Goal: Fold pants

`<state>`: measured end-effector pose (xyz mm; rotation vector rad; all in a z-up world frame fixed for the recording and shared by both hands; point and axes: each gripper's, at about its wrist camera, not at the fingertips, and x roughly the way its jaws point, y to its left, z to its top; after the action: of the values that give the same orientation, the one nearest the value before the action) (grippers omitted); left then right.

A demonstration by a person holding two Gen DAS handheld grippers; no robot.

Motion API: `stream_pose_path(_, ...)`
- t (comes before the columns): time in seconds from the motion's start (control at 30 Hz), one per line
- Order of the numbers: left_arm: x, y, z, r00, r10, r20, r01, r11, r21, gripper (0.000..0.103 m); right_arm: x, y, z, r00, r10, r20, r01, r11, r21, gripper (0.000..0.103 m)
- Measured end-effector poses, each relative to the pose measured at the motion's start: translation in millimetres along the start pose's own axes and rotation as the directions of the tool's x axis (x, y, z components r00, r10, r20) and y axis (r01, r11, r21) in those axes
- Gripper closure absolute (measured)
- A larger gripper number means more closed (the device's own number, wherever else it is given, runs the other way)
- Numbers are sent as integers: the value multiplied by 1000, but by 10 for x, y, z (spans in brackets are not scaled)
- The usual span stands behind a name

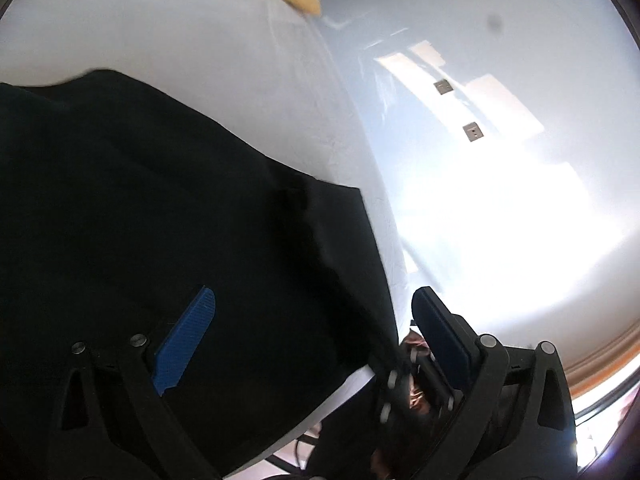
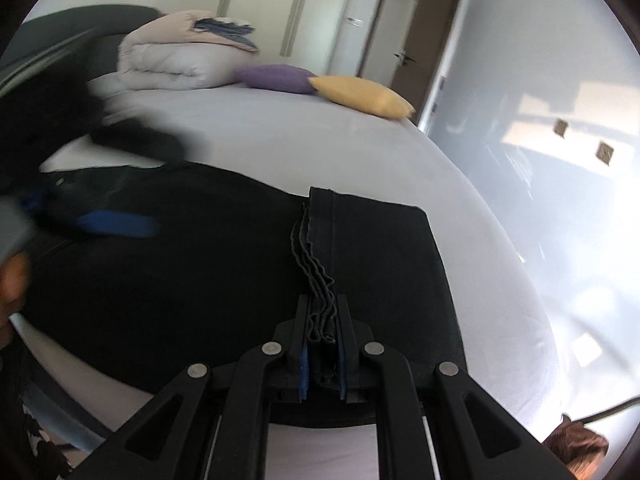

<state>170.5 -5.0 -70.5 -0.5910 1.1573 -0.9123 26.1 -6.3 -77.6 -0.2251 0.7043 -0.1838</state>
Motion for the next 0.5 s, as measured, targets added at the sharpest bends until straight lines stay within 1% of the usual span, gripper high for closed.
stream_pose_path(0.13,108,144,89,1000,3,-24,-4,998,-58,3,-90,203,19,999,36,10,-36,999,-27,92)
stream_pose_path(0.2,117,233,108,999,-18,-31,15,996,-93,5,-110,272,18,999,49,12,-49,998,-36,92)
stream_pose_path(0.23,109,280,120,999,-21,-33,17,994,-103,9,-118,292,14,998,55,12,-54,998,-37,92)
stream_pose_path(0.27,107,313,127,999,-18,-36,14,994,-106,22,-124,296,0,998,60,12,-59,997,-39,92)
stream_pose_path(0.3,110,356,143,999,-18,-48,12,994,-113,38,-123,308,-7,998,63,10,-62,997,-43,92)
stream_pose_path(0.33,120,400,155,998,-19,-56,12,993,-121,46,-125,315,-14,998,64,8,-64,997,-45,92)
stream_pose_path(0.37,132,440,163,998,-18,-62,10,992,-129,59,-129,323,-13,998,67,7,-66,997,-45,92)
stream_pose_path(0.4,136,473,177,998,-14,-66,5,991,-134,66,-134,308,-18,998,70,8,-69,997,-46,92)
stream_pose_path(0.47,159,485,195,997,-15,-80,4,992,-126,70,-150,311,-15,997,71,12,-70,996,-52,92)
stream_pose_path(0.5,186,484,187,996,-14,-85,3,993,-120,71,-160,322,-16,997,71,14,-70,996,-58,92)
